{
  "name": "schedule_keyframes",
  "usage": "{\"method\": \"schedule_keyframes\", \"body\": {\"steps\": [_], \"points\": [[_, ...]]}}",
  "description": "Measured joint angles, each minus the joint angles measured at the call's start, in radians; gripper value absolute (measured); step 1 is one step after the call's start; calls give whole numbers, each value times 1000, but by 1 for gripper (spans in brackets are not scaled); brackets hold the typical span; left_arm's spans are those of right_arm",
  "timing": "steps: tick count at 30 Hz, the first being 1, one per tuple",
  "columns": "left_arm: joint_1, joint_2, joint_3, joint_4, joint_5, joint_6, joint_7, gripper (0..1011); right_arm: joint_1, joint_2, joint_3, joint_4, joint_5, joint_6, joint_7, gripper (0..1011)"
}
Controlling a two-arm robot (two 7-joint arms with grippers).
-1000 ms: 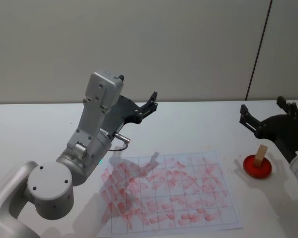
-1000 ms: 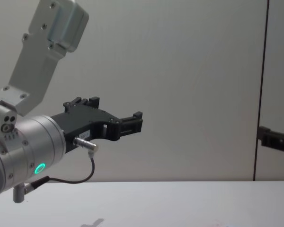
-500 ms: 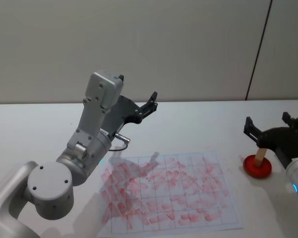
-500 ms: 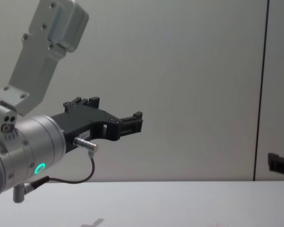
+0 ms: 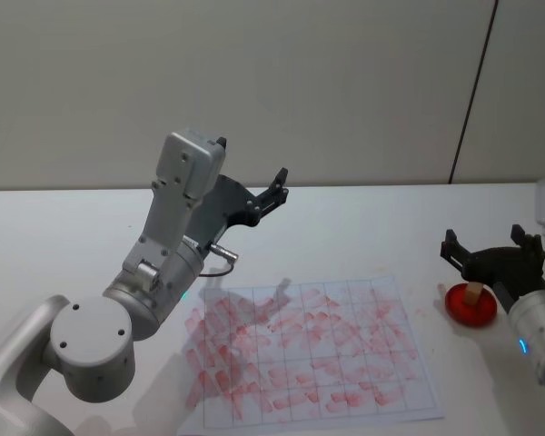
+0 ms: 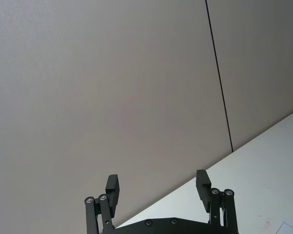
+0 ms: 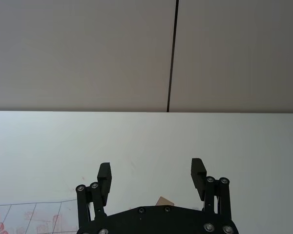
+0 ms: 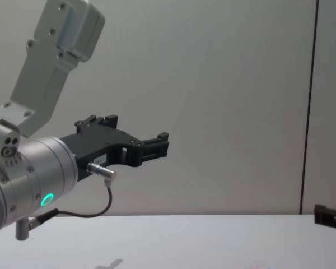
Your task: Use the one hand to pick up the stamp and affix it onto the A4 paper.
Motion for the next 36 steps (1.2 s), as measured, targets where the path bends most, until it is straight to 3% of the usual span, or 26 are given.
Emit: {"method": "schedule_keyframes", "body": {"steps": [13,36], "points": [[0,0,0,0,0,0,0,1001,7,-39,-7,15,4,75,-53,1001],[0,0,0,0,0,0,0,1001,13,-86,-10,50,-1,137,-107,1001]]}}
